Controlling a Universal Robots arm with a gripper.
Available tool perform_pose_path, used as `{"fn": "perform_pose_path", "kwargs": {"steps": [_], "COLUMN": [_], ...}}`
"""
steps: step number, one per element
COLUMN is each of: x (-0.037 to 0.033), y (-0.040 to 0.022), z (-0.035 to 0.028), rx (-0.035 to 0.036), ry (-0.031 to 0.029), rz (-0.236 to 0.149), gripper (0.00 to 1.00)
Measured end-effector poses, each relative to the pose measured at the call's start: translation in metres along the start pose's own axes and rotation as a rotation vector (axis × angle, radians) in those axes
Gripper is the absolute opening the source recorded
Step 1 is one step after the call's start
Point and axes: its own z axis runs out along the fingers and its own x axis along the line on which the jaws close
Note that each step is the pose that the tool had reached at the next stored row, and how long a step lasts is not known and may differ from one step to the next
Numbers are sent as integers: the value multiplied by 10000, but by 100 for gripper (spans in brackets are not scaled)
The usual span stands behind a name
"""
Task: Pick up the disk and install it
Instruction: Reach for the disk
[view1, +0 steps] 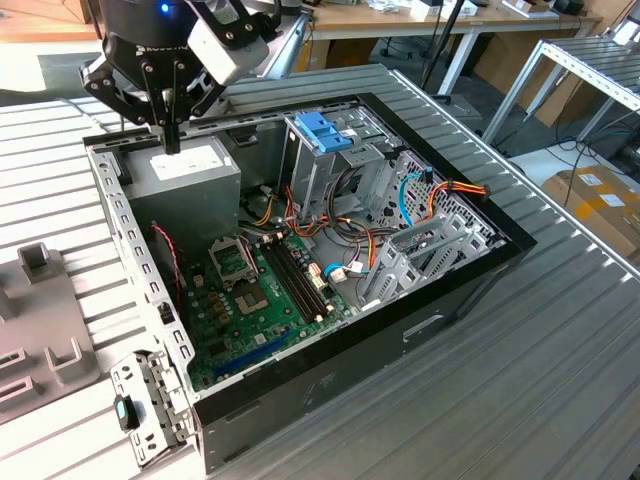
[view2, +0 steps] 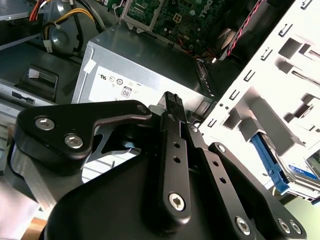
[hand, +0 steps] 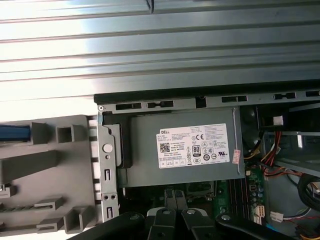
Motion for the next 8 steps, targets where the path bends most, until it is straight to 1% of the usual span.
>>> {"fn": "perform_pose_path", "kwargs": {"steps": [8], "x": [33], "y": [-3], "z": [-1], "rx": [0], "ry": [0], "rz": [0], "gripper": [11]}}
